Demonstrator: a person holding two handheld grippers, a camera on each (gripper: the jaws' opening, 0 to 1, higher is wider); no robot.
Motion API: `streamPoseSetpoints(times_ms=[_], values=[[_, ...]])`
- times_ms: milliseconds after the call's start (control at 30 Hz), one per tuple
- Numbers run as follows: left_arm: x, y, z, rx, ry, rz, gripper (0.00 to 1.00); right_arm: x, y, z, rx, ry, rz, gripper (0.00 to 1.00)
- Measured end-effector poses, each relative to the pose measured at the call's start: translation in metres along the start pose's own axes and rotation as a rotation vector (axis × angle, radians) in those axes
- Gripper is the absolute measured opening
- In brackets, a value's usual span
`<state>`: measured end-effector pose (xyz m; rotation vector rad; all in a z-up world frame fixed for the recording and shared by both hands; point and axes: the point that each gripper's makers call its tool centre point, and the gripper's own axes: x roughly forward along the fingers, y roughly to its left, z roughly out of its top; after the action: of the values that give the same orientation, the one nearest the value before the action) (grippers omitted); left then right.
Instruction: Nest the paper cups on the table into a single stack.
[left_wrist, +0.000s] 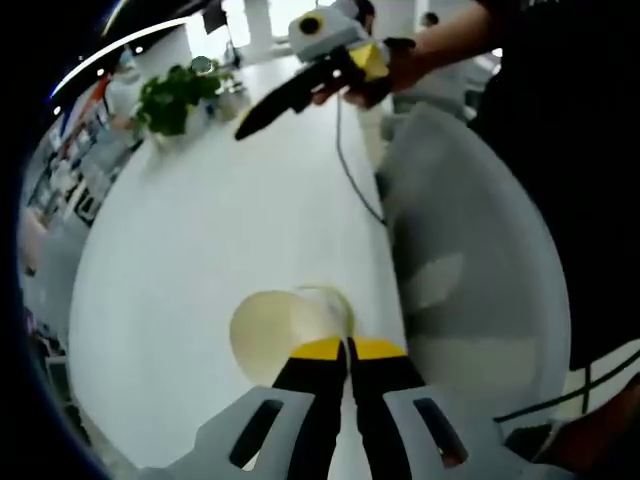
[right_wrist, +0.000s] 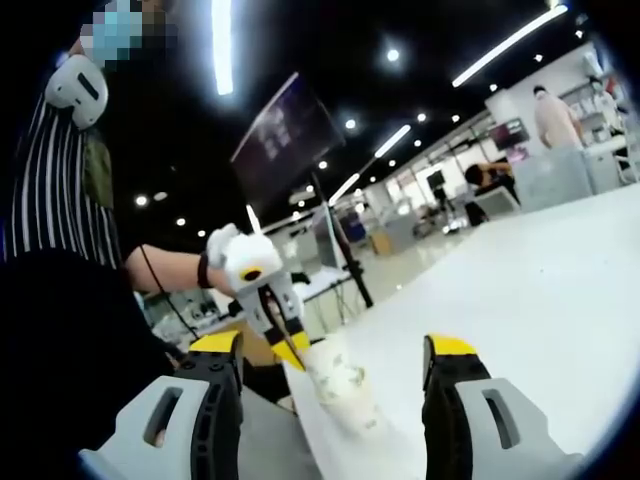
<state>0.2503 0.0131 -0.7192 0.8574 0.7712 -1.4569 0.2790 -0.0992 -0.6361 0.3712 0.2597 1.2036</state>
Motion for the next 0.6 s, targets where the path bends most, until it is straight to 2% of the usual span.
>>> streamPoseSetpoints(times_ms=[233, 300, 400, 500, 533, 600], values=[[0.011, 0.003, -0.001, -0.015, 0.027, -0.019, 0.01, -0.001, 0.000, 0.000, 0.012, -0.007, -0.001, 0.70], [0.014, -0.004, 0.000, -0.079, 0.018, -0.060, 0.02, -0.001, 0.000, 0.000, 0.020, -0.011, -0.001, 0.70], [0.018, 0.000, -0.003, -0.116, 0.022, -0.064, 0.02, 0.000, -0.001, -0.003, 0.027, -0.007, 0.001, 0.70], [0.020, 0.000, -0.002, -0.148, 0.003, -0.070, 0.03, 0.001, 0.003, -0.004, 0.027, -0.004, 0.006, 0.70], [0.021, -0.003, 0.001, -0.191, -0.024, -0.088, 0.03, 0.001, 0.003, -0.004, 0.027, -0.004, 0.007, 0.70], [0.020, 0.000, 0.001, -0.191, -0.042, -0.083, 0.03, 0.001, 0.004, -0.004, 0.037, -0.006, 0.007, 0.69]])
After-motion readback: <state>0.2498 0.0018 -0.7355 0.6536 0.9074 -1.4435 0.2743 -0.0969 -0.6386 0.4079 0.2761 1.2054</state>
